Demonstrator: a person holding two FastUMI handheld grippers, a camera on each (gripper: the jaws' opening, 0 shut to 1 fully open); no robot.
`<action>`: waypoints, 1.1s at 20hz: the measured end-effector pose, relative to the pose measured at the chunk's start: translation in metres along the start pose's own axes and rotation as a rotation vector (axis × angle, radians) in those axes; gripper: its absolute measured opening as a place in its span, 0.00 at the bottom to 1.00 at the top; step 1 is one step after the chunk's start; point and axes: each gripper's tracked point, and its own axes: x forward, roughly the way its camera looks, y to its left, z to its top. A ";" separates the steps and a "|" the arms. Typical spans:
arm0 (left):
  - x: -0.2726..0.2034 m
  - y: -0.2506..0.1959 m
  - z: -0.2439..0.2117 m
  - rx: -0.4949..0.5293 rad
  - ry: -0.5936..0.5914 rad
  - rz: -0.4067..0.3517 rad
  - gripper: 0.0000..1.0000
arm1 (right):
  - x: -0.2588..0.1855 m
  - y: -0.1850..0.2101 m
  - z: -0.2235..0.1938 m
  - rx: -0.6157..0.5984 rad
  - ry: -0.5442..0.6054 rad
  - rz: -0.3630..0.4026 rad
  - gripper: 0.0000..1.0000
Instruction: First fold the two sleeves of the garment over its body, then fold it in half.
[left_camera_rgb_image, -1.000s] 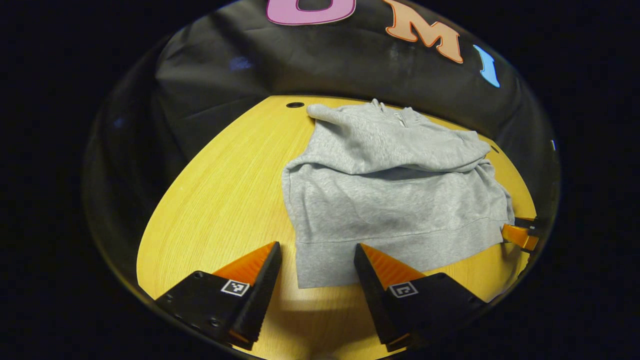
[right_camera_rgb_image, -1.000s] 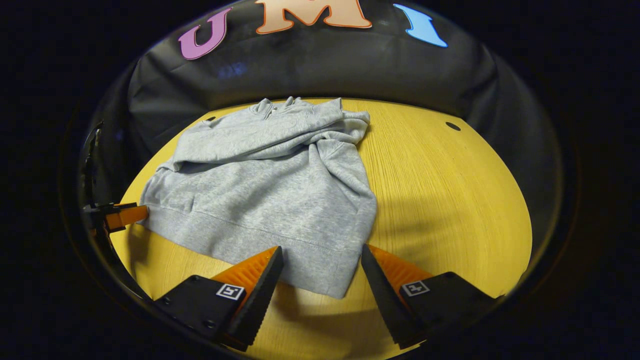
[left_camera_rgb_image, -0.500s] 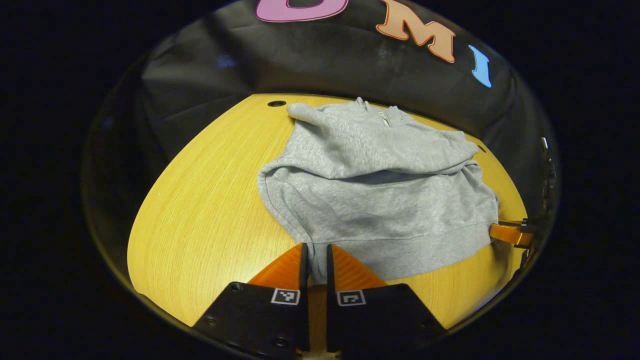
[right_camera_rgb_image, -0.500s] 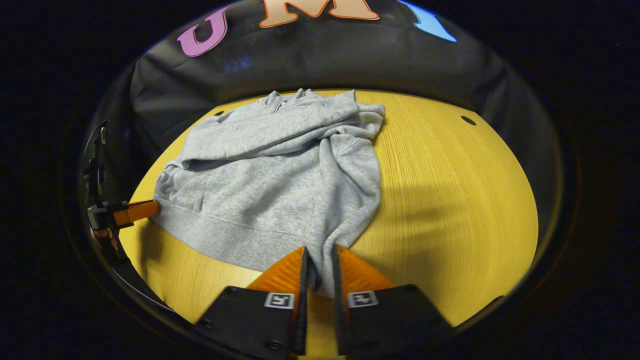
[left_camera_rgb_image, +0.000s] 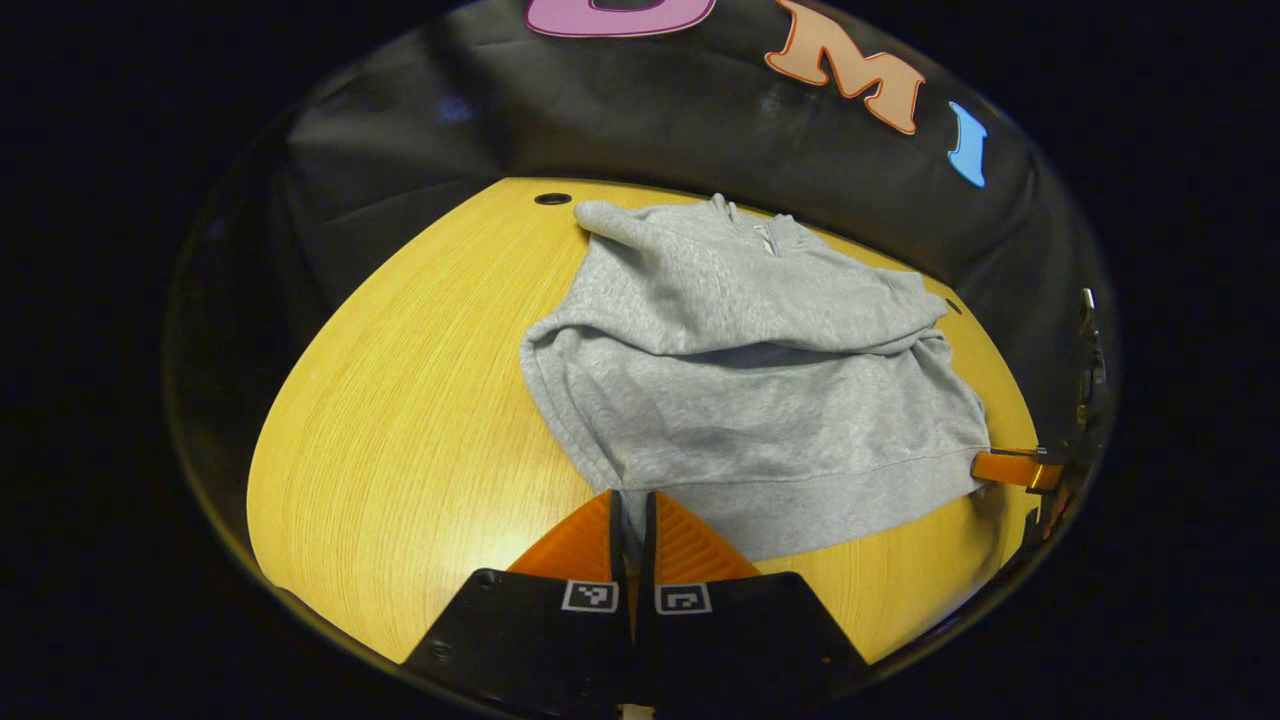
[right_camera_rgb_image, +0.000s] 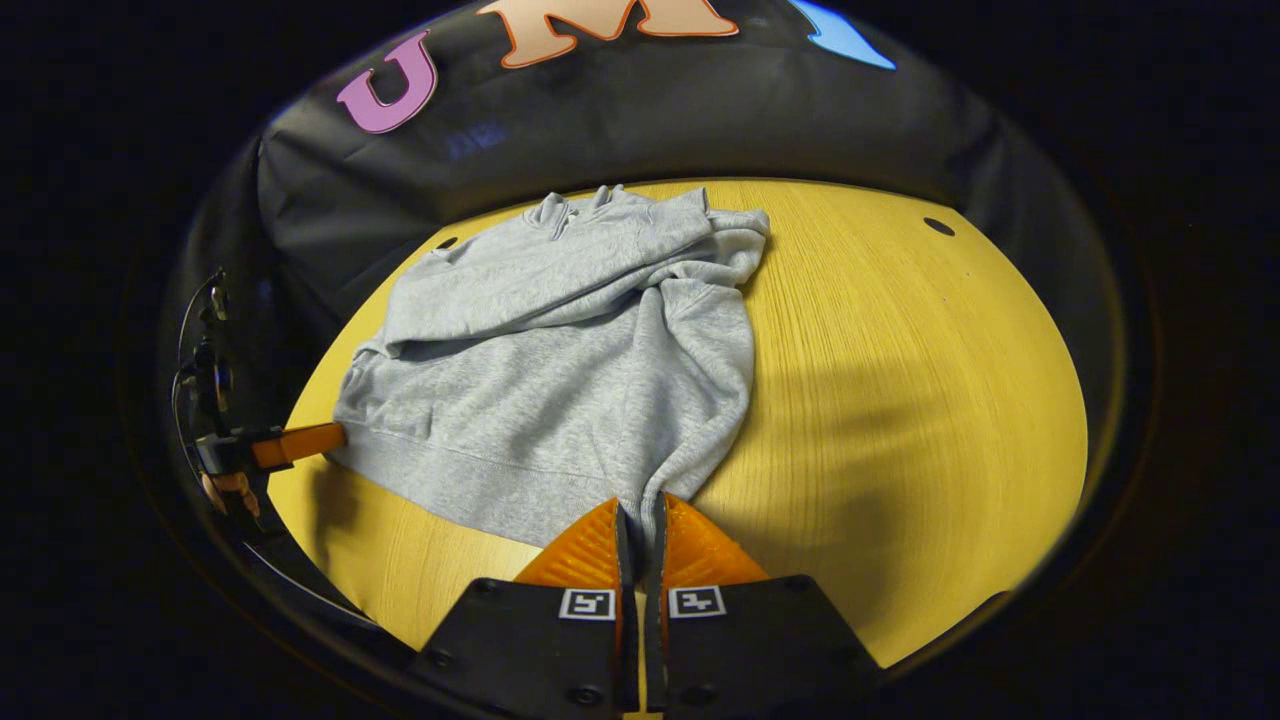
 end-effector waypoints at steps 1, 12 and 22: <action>0.000 0.001 0.001 -0.003 0.002 -0.002 0.00 | -0.003 0.001 0.000 -0.001 0.006 0.006 0.05; -0.013 -0.005 0.020 -0.058 0.010 -0.018 0.00 | -0.011 0.006 0.021 0.046 0.027 0.087 0.05; -0.027 -0.019 0.093 -0.136 -0.085 -0.087 0.00 | -0.031 0.015 0.113 0.228 -0.121 0.192 0.05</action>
